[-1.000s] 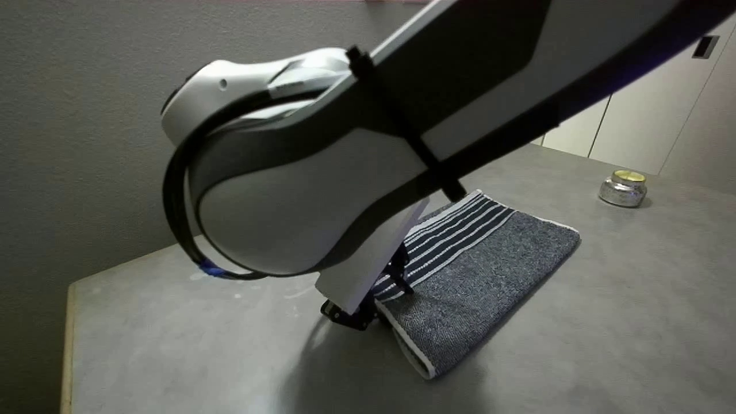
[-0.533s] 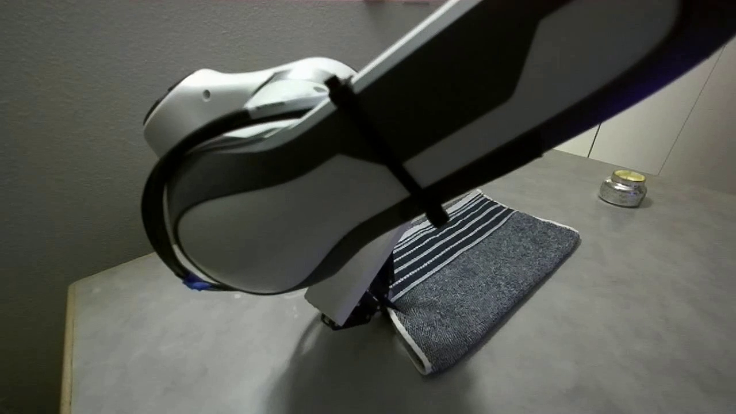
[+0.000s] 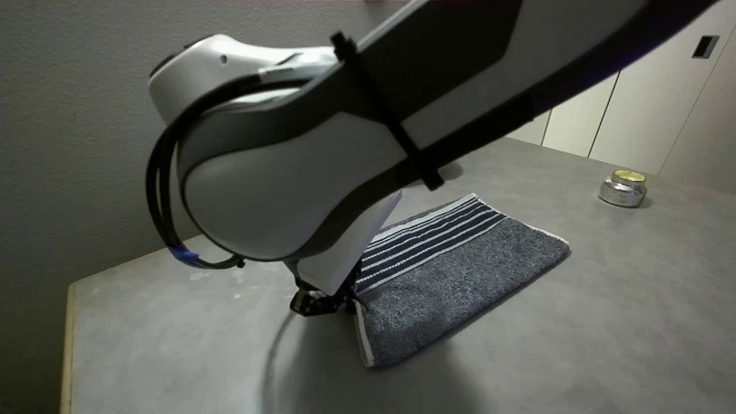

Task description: Fold the towel

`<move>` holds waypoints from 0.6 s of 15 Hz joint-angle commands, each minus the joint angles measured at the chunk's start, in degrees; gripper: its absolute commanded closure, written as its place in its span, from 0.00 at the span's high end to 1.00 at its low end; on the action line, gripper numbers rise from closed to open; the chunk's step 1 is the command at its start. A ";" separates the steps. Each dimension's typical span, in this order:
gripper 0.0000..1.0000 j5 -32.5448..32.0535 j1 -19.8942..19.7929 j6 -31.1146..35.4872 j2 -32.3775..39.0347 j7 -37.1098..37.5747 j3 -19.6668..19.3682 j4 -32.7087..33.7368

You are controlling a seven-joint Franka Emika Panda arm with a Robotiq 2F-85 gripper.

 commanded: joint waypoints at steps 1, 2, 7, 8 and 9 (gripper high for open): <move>0.01 2.07 -2.62 5.85 -1.61 -7.94 3.95 -1.44; 0.01 2.79 -3.34 7.14 -2.37 -10.01 5.16 -2.27; 0.01 8.89 -8.85 11.49 -6.82 -21.11 12.14 -8.17; 0.01 10.01 -9.96 11.52 -7.87 -22.43 13.02 -9.60; 0.01 11.02 -11.08 11.27 -9.25 -23.51 13.79 -11.28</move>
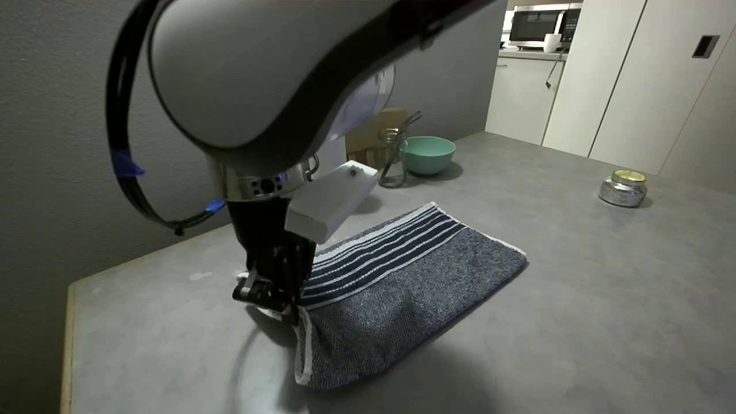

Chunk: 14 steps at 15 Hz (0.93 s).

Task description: Fold the towel

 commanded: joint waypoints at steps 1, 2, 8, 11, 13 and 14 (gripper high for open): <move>0.01 3.84 -5.29 1.50 -7.36 -5.74 3.87 -10.44; 0.01 4.42 -6.30 0.97 -8.84 -6.38 4.30 -12.30; 0.01 4.09 -10.72 0.13 -16.76 -9.83 4.59 -22.70; 0.01 4.63 -10.81 0.56 -19.40 -11.56 1.96 -25.72; 0.01 4.25 -11.18 1.23 -20.66 -10.77 0.49 -27.36; 0.01 3.96 -11.32 1.57 -21.16 -10.48 -0.27 -28.04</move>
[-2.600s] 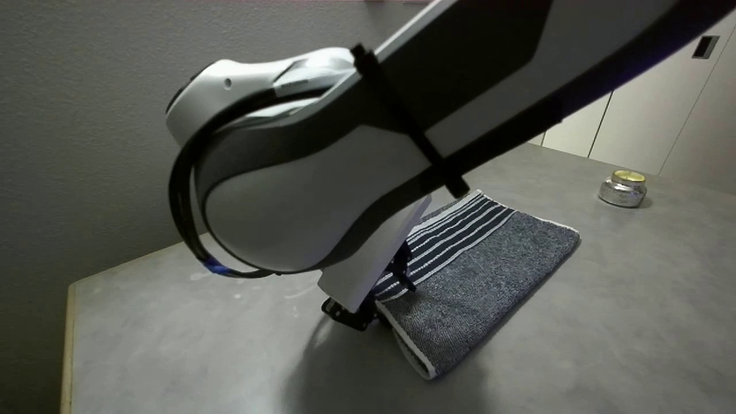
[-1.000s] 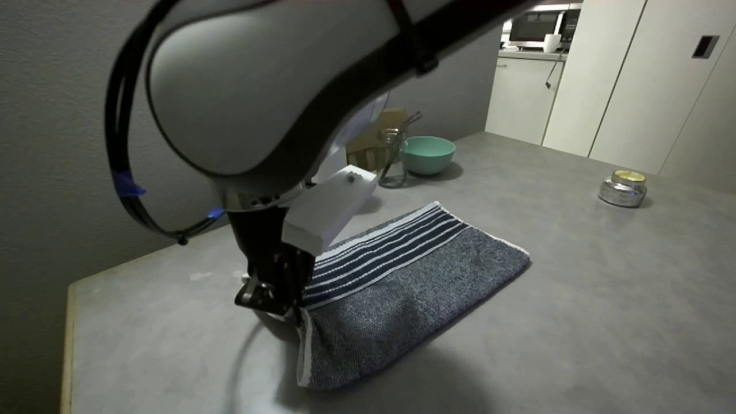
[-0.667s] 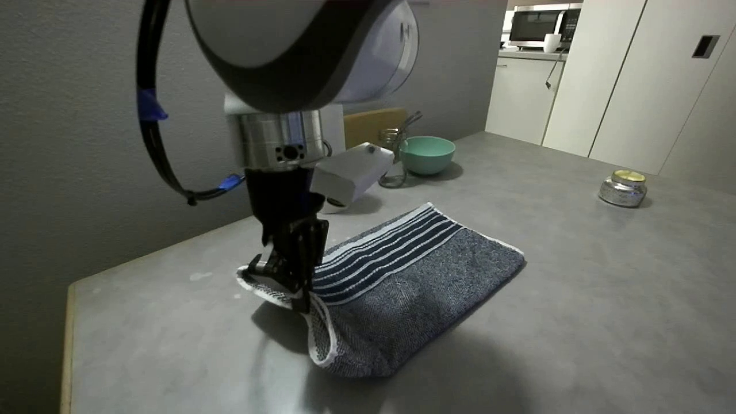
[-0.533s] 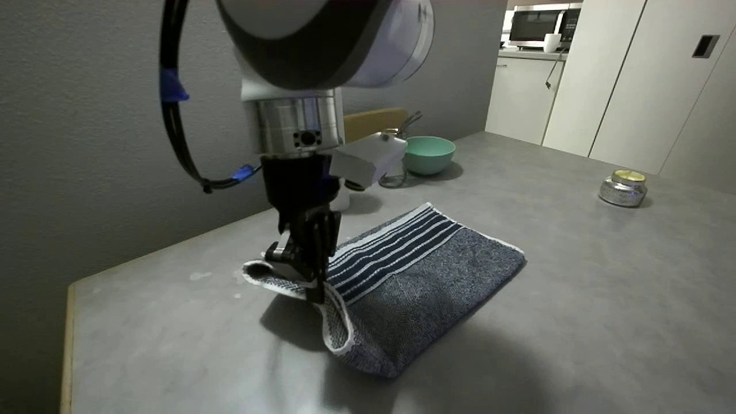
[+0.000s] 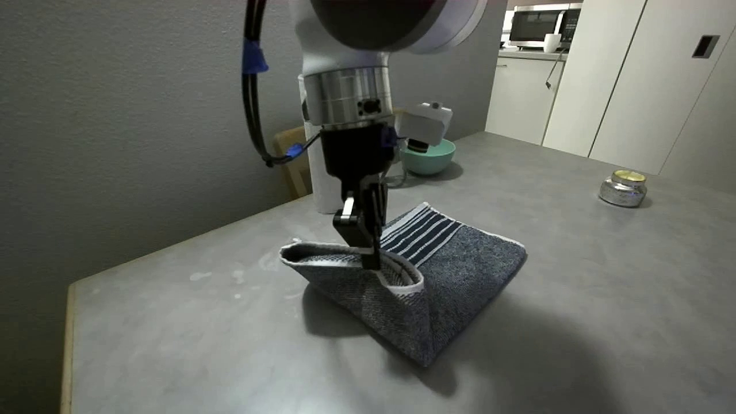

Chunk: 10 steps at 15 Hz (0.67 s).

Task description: Fold the towel

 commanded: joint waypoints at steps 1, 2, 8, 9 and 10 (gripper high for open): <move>0.01 0.10 -1.19 1.50 -4.19 -0.46 -2.47 -5.68; 0.01 -0.12 -1.29 1.60 -4.36 -0.28 -3.14 -6.05; 0.01 -0.77 -1.70 2.09 -4.72 2.10 -6.41 -7.70; 0.01 -0.85 -1.72 2.01 -4.97 2.62 -6.80 -8.08; 0.01 -1.02 -1.68 2.29 -5.13 3.23 -7.23 -8.55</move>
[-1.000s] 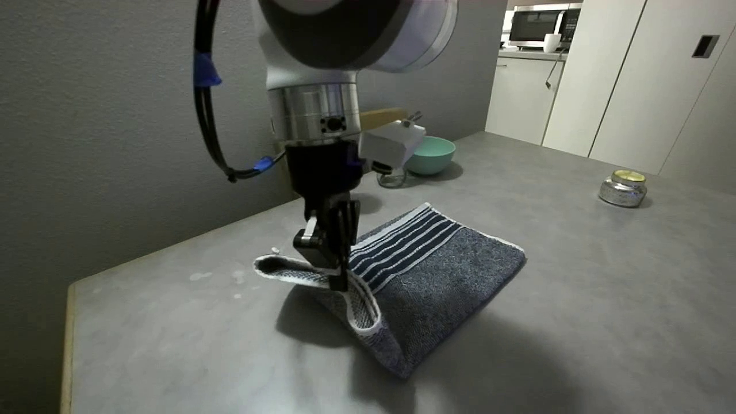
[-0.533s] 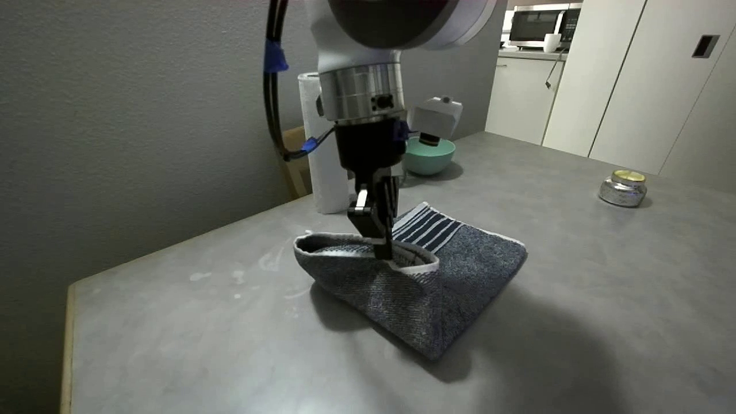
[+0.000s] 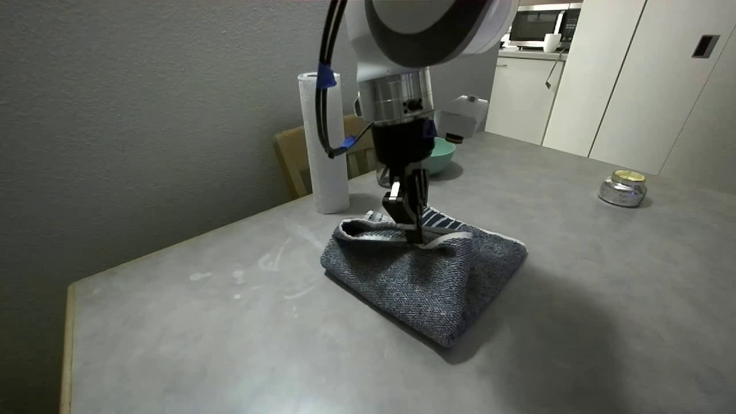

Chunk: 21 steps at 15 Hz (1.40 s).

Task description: Fold the towel

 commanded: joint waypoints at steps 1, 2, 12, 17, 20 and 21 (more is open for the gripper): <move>0.01 -0.83 -0.44 1.76 -3.08 2.25 -1.05 -4.54; 0.01 -0.94 -0.36 1.76 -3.27 2.99 -1.37 -4.85; 0.01 -4.98 0.34 1.12 -7.49 9.95 -3.81 -9.77; 0.01 -7.69 0.21 0.66 -7.38 9.58 -3.96 -9.49; 0.01 -8.97 0.28 1.04 -7.26 9.35 -3.95 -9.18; 0.01 -9.22 0.26 1.37 -7.48 9.24 -3.82 -9.32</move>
